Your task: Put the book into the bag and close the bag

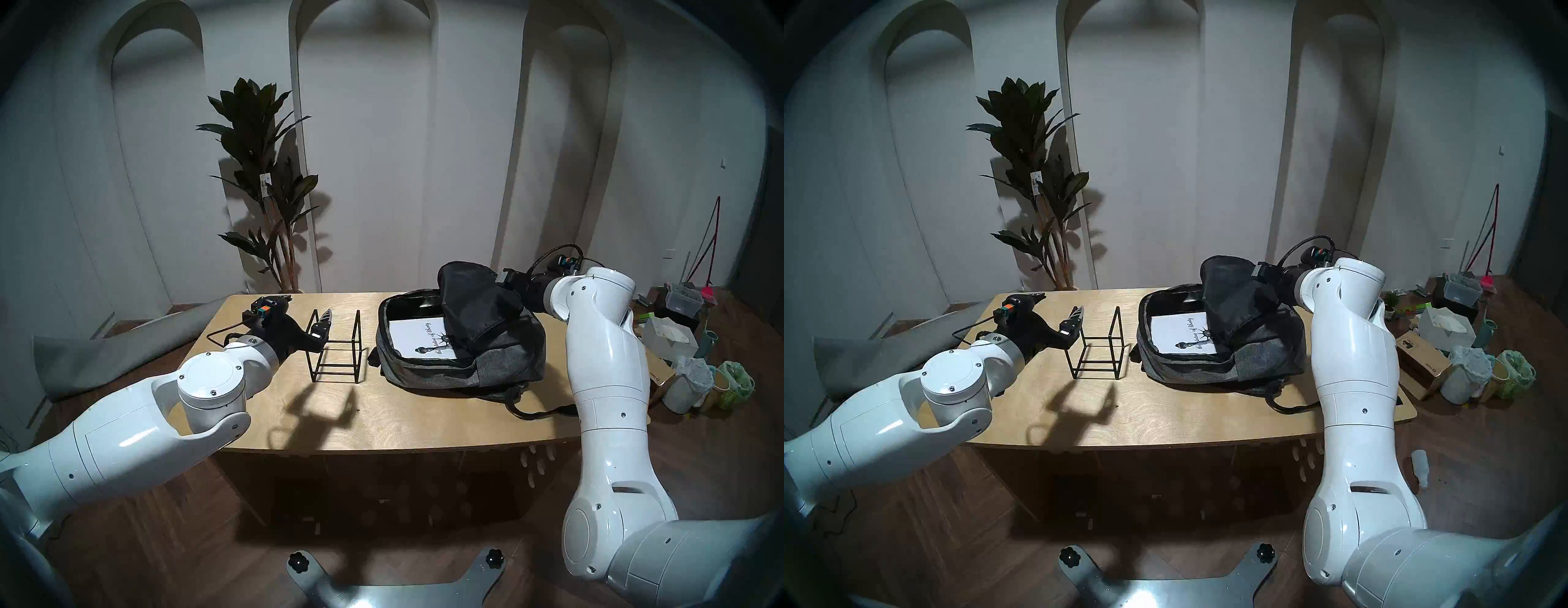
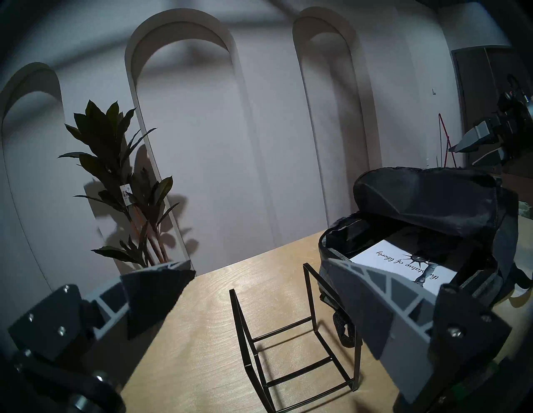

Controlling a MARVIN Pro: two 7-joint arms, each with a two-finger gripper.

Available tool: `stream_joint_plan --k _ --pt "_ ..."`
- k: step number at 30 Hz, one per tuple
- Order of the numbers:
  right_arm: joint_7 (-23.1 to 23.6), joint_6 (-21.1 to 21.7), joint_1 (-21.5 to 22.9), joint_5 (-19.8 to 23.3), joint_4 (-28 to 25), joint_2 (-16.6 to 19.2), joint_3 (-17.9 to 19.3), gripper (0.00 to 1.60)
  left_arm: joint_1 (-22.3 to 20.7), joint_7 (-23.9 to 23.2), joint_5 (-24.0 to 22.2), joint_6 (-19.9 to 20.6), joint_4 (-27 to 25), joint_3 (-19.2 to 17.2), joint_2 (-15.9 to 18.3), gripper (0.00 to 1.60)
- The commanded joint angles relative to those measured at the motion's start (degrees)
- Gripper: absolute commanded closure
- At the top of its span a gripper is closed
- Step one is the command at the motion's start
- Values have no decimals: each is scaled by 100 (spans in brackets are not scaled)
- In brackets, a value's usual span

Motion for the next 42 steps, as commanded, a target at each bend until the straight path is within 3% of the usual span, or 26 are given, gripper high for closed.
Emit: stream_joint_plan --k 1,42 --pt "-44 12 -15 -30 -160 -21 -30 0 1 7 -7 -125 -73 -57 27 0" --pt "-81 -171 -26 16 34 56 -65 0 -127 -187 -95 -83 175 6 -173 0"
